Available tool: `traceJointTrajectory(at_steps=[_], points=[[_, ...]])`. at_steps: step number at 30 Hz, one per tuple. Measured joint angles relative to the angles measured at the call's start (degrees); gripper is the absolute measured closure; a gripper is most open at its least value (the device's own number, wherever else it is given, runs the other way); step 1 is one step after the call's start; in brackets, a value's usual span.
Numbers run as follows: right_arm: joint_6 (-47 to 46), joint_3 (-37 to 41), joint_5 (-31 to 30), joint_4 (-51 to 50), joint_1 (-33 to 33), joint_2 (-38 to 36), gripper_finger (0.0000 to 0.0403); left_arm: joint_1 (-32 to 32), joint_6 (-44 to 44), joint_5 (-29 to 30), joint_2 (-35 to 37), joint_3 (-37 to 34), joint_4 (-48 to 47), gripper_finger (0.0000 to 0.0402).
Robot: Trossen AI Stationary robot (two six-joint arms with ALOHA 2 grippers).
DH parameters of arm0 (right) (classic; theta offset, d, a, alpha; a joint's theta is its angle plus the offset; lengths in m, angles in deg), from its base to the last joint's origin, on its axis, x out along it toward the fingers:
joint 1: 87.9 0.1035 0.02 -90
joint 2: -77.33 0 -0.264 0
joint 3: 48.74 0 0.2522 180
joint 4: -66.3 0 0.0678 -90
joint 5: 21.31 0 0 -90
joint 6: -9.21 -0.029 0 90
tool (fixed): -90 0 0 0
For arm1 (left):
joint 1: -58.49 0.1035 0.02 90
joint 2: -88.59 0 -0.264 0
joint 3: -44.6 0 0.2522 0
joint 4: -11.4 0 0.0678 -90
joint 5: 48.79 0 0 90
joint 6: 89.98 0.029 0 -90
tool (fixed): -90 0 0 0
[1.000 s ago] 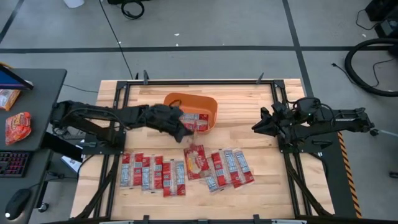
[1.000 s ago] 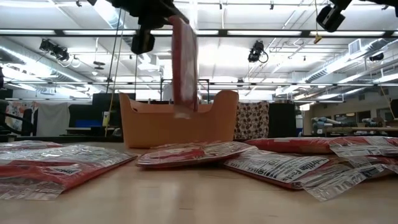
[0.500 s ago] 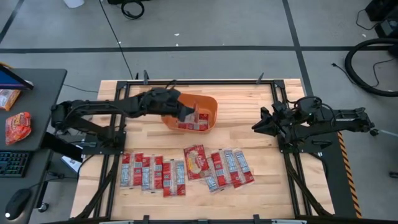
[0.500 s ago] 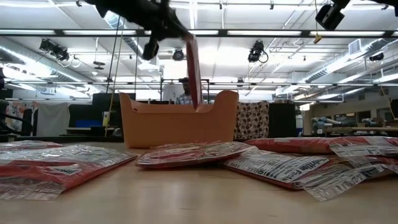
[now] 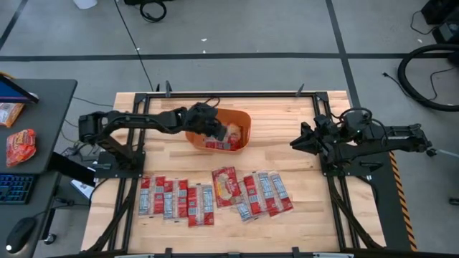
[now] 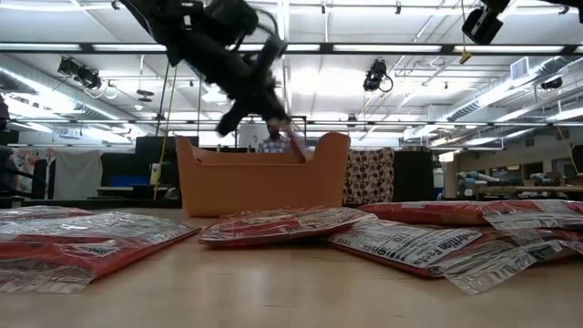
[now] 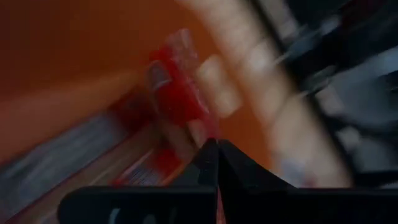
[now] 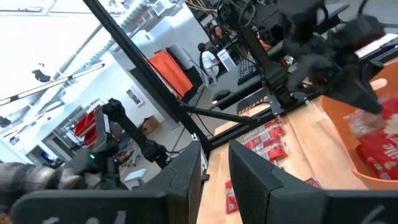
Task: Sort popcorn bags into baskets
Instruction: Put the red popcorn bag into the orange bin
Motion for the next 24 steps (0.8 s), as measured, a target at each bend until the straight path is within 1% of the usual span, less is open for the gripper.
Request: traceJointTrajectory(at_steps=[3, 6, 9, 14, 16, 18, 20, 24], points=[[0.0, 0.0, 0.0, -0.2, 0.0, 0.0, 0.0315, 0.0, 1.6, 0.6, 0.1, 0.0, -8.8, 0.0396], [-0.2, 0.0, 0.0, -0.3, 0.0, 0.0, 0.0315, -0.4, 1.7, 3.0, -0.2, 0.0, -14.1, 0.0376], [-0.2, 0.0, 0.1, -0.4, 0.0, 0.0, 0.0315, -0.3, 2.0, 2.5, 0.4, 0.0, -14.8, 0.0334], [-2.0, 0.0, 0.1, -2.8, 0.0, 0.2, 0.0315, -0.4, 3.2, -0.1, 3.9, 0.0, -15.2, 0.0259], [-4.1, 0.0, 0.1, -4.4, 0.0, 0.6, 0.0315, -1.3, 4.1, -0.4, 5.9, 0.0, -15.1, 0.0240], [-5.0, 0.0, 0.6, -6.7, 0.3, 1.2, 0.0315, -2.6, 5.1, -0.1, 7.9, 0.0, -15.0, 0.0233], [-3.1, 0.1, 2.9, -9.1, 0.6, 2.2, 0.0315, -4.0, 5.0, 0.2, 9.3, 0.0, -15.1, 0.0231], [-0.6, 0.3, 11.2, -10.6, 0.8, 6.2, 0.0315, -8.2, 1.9, -1.0, 11.1, 0.0, -14.7, 0.0230]])
